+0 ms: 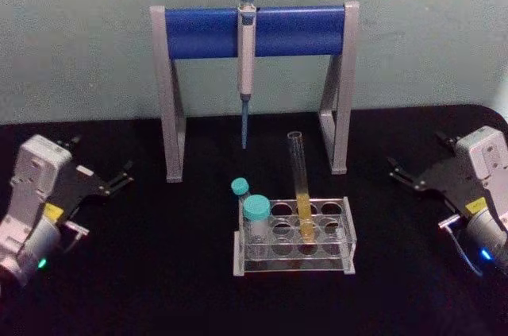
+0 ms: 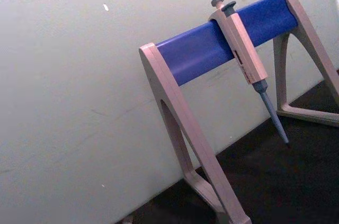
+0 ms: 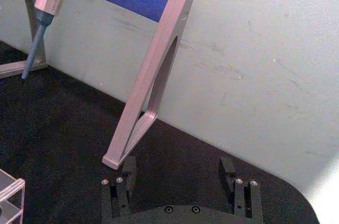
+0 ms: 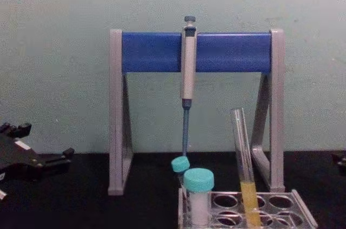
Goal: Pick up the test tube from the test tube rack, shake it, then place it back into the test tube rack.
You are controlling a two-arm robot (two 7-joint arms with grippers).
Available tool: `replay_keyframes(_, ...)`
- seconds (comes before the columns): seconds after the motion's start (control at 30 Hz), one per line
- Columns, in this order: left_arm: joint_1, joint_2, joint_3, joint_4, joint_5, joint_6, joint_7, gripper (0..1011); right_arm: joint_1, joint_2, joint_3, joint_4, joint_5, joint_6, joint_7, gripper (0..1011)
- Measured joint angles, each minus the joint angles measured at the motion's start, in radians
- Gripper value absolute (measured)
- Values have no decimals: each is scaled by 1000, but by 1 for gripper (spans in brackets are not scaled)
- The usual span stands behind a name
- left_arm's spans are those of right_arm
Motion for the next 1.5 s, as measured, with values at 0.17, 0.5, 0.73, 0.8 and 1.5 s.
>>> replay_keyframes(0.17,0,0,0,0,0,0,0,1009,0,0,0,0,0,0,0,1000)
replay_keyframes(0.5,0,0,0,0,0,0,0,1009,-31,4,27,-35,1,22,29,1000)
replay_keyframes(0.73,0,0,0,0,0,0,0,1010,-88,27,57,-111,58,64,91,1000)
replay_keyframes(0.8,0,0,0,0,0,0,0,1010,-102,33,65,-132,80,76,115,1000)
replay_keyframes(1.5,0,0,0,0,0,0,0,1010,-105,35,73,-258,243,244,399,1000)
